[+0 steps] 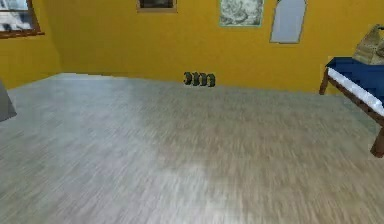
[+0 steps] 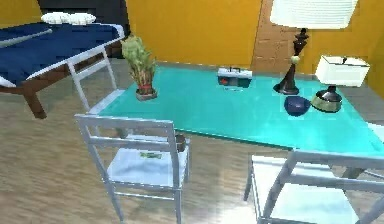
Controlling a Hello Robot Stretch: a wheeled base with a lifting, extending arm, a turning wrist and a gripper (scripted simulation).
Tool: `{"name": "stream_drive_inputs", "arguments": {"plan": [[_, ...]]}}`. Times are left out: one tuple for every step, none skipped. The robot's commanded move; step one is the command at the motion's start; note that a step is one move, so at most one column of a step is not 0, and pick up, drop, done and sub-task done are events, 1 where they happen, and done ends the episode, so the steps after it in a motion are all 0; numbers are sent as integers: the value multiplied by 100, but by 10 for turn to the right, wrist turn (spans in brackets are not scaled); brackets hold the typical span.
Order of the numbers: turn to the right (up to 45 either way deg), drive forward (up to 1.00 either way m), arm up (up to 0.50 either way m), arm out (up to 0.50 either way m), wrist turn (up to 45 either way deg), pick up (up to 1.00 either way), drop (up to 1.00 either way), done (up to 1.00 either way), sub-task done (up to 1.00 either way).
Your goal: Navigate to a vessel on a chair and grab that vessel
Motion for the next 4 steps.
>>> {"name": "stream_drive_inputs", "arguments": {"plan": [[450, 0, 0, 0, 0, 0, 0, 0, 0], [450, 0, 0, 0, 0, 0, 0, 0, 0], [450, 0, 0, 0, 0, 0, 0, 0, 0], [30, 0, 0, 0, 0, 0, 0, 0, 0]]}}
